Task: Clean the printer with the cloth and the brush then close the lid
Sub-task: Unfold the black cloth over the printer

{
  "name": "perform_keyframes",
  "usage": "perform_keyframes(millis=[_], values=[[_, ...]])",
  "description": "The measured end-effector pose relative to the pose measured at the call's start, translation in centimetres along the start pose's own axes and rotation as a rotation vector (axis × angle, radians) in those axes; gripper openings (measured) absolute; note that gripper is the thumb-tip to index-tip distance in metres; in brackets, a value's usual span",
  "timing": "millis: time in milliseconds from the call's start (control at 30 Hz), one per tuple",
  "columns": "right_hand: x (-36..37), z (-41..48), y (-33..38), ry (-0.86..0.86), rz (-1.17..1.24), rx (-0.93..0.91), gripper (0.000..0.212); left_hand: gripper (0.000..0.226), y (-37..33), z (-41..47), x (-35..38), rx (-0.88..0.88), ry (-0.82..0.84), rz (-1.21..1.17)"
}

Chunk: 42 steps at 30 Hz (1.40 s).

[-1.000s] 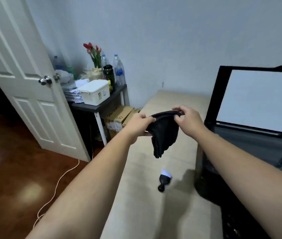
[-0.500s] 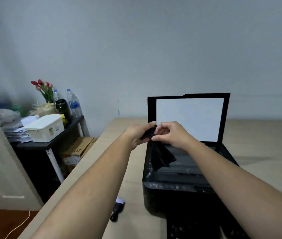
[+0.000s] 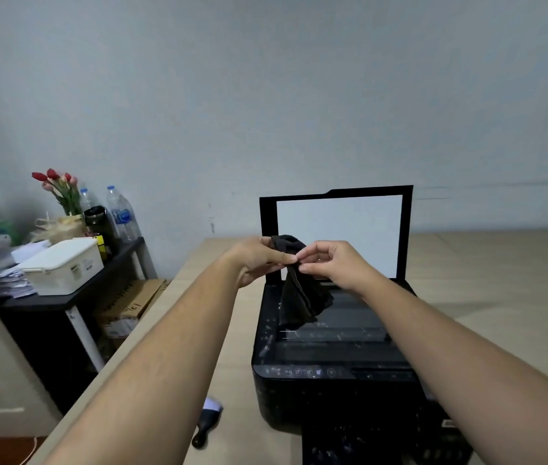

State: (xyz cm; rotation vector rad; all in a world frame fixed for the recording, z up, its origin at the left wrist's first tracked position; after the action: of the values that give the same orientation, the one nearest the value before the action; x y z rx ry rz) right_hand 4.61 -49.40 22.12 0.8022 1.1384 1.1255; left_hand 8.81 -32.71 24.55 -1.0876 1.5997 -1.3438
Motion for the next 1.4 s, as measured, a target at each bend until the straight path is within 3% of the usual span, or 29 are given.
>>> perform_keyframes(millis=[200, 367, 467, 533, 667, 767, 900, 1033, 1267, 1400], values=[[-1.1, 0.1, -0.2, 0.051, 0.142, 0.129, 0.016, 0.043, -0.4, -0.2, 0.3, 0.075, 0.081, 0.085], [-1.4, 0.3, 0.4, 0.026, -0.048, 0.084, 0.018, 0.042, -0.7, -0.6, 0.9, 0.100, 0.122, 0.147], [-1.8, 0.6, 1.3, 0.005, -0.116, 0.056, 0.022, 0.051, -1.1, -0.6, 0.7, 0.206, -0.009, 0.410], [-2.9, 0.8, 2.1, -0.010, -0.198, 0.039, 0.012, 0.053, -1.3, -0.5, 0.3, 0.285, -0.110, 0.575], [-5.3, 1.1, 3.5, 0.098, -0.577, 0.028, 0.007, 0.035, -2.1, -0.8, -0.7, 0.354, -0.188, 0.763], [-5.2, 1.5, 4.9, 0.014, -0.463, -0.046, 0.014, 0.013, -2.0, -0.7, 0.0, 0.402, -0.140, 0.987], [-4.9, 2.2, 6.6, -0.113, -0.253, -0.092, 0.022, 0.021, -2.4, -0.4, 0.5, 0.381, -0.182, 0.807], [-6.8, 2.5, 7.0, -0.187, -0.239, -0.079, 0.022, 0.026, -5.8, -1.7, 0.0, 0.315, -0.204, 0.521], [-8.8, 2.5, 5.2, -0.280, -0.125, -0.064, 0.008, 0.023, -11.4, -3.4, 2.9, 0.334, 0.040, 0.439], [-8.6, 0.8, 4.0, -0.469, -0.039, -0.148, 0.003, 0.023, -12.6, -2.7, 5.1, 0.304, 0.058, 0.376]])
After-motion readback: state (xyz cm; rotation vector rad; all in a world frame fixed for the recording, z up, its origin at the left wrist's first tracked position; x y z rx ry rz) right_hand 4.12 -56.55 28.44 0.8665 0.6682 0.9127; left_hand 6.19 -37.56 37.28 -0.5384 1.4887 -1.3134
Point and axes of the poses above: each hand's wrist, its own z-axis towards the middle knuckle, its own x-axis out of the palm, y = z × x, the point moved 1 cm from there along z, towards the middle knuckle, and after that the axes turned 5 degrees about -y, right-handed, at the moved point
